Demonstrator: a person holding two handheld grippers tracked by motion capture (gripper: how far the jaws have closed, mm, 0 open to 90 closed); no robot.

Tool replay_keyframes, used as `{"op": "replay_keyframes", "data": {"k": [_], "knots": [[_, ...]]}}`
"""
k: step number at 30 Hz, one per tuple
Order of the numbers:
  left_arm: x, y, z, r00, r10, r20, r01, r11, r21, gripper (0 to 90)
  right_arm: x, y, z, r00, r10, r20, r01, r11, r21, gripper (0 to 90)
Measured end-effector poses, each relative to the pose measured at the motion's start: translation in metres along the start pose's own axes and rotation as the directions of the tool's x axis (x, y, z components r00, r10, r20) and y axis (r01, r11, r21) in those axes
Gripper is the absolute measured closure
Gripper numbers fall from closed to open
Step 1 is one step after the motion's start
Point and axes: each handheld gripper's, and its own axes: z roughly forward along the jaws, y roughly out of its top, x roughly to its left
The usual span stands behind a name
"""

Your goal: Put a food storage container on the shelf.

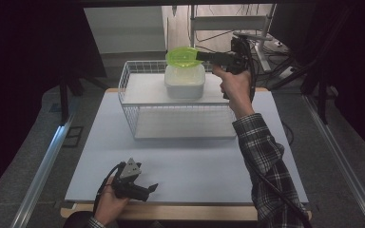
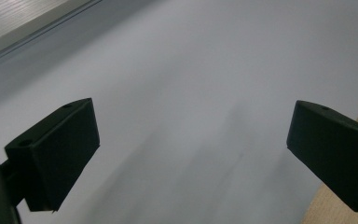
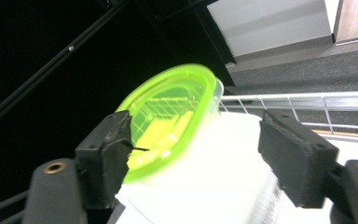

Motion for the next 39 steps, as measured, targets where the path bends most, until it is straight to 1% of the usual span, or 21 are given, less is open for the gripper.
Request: {"op": "replay_keyframes", "data": {"k": [2,5,10,15,20,24,31,39], "knots": [[0.000,0.000,0.000,1.0000,-0.001,-0.001,0.001,1.0000,0.001,2.1,-0.002,-0.003,-0.001,0.9997,-0.019,-0.015,0.019,1.000,0.004,21.5],[0.000,0.000,0.000,1.0000,0.000,-0.002,0.000,1.0000,0.002,2.1,-0.002,-0.009,-0.004,0.9985,-0.048,-0.025,0.048,0.999,0.011,20.0],[0.000,0.000,0.000,1.0000,-0.003,0.000,0.003,1.0000,0.002,2.1,0.000,-0.018,-0.009,0.9943,-0.105,-0.023,0.105,0.994,0.023,18.4],[0.000,0.000,0.000,1.0000,-0.002,-0.001,0.002,1.0000,-0.001,2.2,0.002,-0.025,-0.014,0.9921,-0.122,-0.028,0.123,0.992,0.021,17.8],[0.001,0.000,-0.001,1.0000,-0.002,0.000,0.002,1.0000,-0.005,2.2,0.001,-0.032,-0.019,0.9906,-0.134,-0.028,0.135,0.990,0.027,16.5],[0.001,0.000,-0.001,1.0000,-0.004,0.001,0.004,1.0000,-0.007,2.1,0.000,-0.038,-0.022,0.9868,-0.161,-0.016,0.161,0.986,0.037,15.4],[0.000,0.000,0.000,1.0000,-0.008,0.003,0.008,0.9999,-0.011,2.2,0.001,-0.048,-0.027,0.9790,-0.203,-0.015,0.204,0.977,0.058,13.1],[0.000,0.000,-0.001,1.0000,-0.004,0.002,0.004,1.0000,-0.009,2.2,0.002,-0.059,-0.029,0.9711,-0.239,-0.011,0.239,0.968,0.072,11.2]]}}
